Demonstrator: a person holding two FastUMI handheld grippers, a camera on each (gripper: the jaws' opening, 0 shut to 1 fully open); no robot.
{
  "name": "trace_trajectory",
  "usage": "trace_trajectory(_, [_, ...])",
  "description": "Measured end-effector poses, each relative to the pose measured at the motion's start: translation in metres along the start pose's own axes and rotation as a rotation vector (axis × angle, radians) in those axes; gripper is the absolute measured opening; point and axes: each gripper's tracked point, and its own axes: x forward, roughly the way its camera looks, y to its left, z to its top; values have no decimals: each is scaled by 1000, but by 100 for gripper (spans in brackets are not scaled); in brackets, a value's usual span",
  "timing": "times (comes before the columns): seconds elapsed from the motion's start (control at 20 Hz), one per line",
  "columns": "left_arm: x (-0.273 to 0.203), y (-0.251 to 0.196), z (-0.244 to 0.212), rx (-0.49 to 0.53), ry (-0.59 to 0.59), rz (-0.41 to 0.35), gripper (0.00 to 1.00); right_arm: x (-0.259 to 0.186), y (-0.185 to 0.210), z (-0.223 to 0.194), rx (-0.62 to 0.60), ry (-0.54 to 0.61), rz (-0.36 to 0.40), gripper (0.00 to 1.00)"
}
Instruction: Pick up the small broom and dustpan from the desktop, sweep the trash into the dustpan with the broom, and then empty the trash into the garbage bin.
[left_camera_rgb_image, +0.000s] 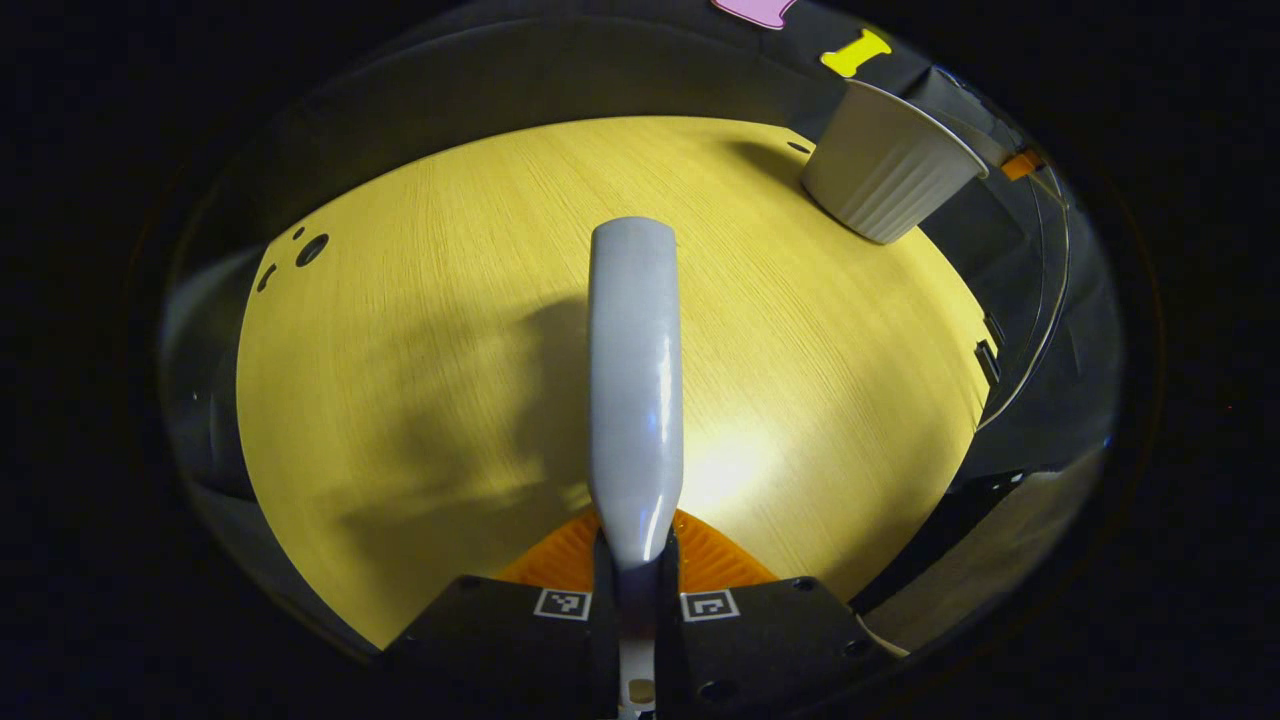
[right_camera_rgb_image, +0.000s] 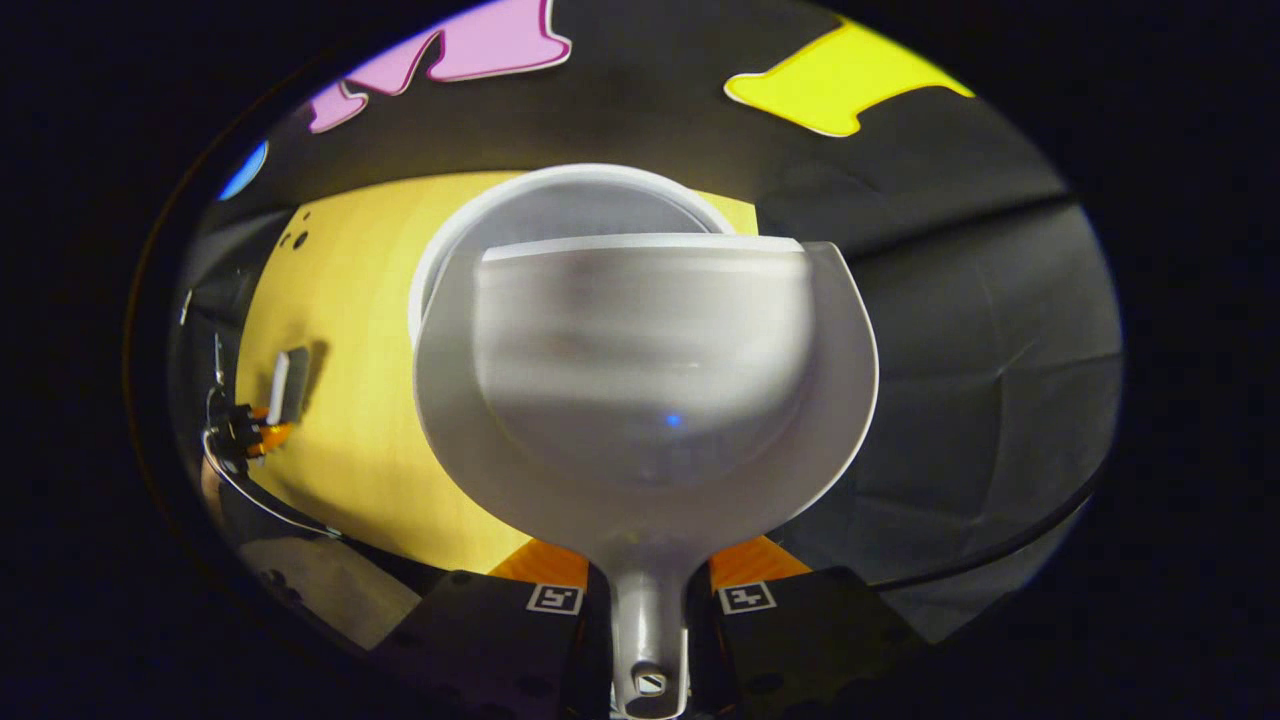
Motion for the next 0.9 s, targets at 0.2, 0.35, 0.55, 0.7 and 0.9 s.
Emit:
trace_trajectory(0.2, [1, -3, 0, 8, 1, 11, 18, -31, 17, -5, 2, -80, 51, 34])
trace_trajectory(0.35, [2, -3, 2, 8, 6, 11, 18, -50, 36, -13, -37, -126, 74, 34])
trace_trajectory(0.55, [4, -3, 2, 0, 9, 17, 18, -73, 74, -29, -92, -175, 122, 34])
trace_trajectory(0.7, [7, -6, 2, -14, 8, 25, 18, -80, 113, -47, -133, -196, 172, 34])
trace_trajectory(0.9, [11, -14, 0, -35, 6, 40, 18, -63, 171, -78, -213, -179, 240, 34])
